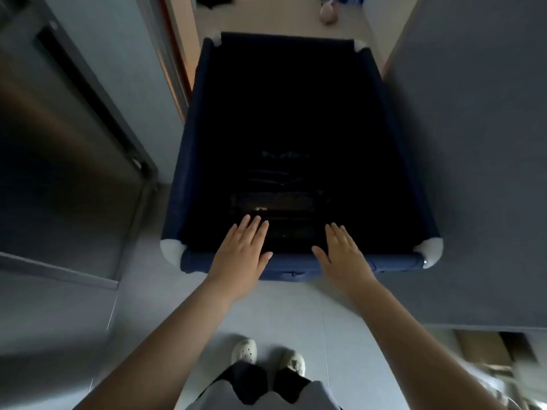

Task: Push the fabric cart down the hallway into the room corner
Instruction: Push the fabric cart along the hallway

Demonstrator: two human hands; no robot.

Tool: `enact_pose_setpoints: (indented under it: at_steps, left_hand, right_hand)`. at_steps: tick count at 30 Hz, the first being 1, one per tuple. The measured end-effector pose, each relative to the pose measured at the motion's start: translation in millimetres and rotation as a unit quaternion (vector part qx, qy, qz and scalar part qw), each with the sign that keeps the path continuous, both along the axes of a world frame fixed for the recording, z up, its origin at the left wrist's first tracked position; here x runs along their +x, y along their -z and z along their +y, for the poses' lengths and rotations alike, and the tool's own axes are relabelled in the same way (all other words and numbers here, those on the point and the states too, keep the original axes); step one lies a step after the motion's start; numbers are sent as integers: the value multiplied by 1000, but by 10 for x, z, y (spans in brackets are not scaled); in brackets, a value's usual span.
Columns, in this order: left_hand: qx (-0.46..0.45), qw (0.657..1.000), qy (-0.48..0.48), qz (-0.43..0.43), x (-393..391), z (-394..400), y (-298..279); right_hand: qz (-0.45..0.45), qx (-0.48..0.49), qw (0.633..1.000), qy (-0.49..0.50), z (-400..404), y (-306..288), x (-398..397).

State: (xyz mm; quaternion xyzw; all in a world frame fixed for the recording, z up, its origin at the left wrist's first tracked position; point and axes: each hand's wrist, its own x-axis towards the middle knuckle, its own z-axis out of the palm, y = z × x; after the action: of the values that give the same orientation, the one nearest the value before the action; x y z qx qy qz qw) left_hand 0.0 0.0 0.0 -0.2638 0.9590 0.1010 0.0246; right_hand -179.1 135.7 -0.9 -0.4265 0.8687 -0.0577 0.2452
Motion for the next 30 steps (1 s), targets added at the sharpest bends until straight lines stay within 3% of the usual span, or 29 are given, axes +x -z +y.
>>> enact_pose_setpoints:
  at_steps: [6, 15, 30]
  left_hand:
    - [24, 998, 26, -42, 41, 17, 507]
    - [-4, 999, 53, 9, 79, -34, 621]
    - [-11, 997, 79, -9, -597, -1110, 593]
  right_hand:
    - [48, 28, 998, 19, 41, 416, 208]
    - [138, -54, 987, 58, 84, 604, 437]
    - [140, -62, 985, 77, -868, 615, -137]
